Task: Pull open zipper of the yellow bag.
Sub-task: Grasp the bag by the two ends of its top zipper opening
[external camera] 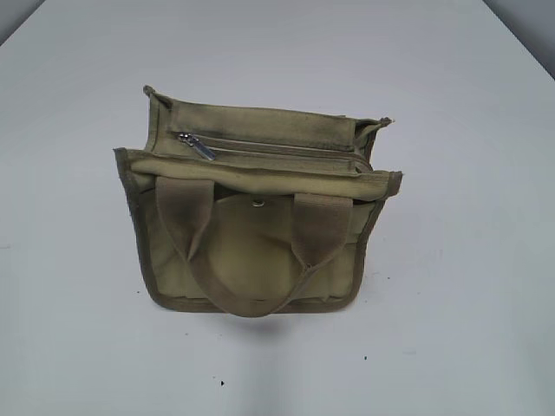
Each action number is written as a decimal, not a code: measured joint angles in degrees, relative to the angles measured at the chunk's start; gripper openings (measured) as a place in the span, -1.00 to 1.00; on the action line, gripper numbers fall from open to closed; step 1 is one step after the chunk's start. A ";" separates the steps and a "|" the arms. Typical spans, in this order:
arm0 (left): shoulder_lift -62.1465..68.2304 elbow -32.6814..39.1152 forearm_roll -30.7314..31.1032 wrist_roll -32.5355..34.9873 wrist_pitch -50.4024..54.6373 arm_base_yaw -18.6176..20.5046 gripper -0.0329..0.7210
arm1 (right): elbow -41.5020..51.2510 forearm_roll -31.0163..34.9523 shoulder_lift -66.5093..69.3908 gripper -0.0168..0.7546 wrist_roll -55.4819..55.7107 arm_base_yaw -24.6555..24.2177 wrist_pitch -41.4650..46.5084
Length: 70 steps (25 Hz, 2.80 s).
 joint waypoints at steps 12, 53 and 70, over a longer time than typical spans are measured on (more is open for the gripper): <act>0.00 0.00 0.00 0.00 0.00 0.00 -0.09 | 0.00 0.00 0.00 0.55 0.00 0.00 0.00; 48.54 -9.84 -40.23 5.87 -28.64 -1.77 -0.09 | -1.97 18.15 27.19 0.55 -17.81 5.17 -25.81; 90.36 -36.81 -43.19 7.41 -15.49 -13.30 -0.07 | -32.62 17.83 77.66 0.55 -33.21 20.04 -24.58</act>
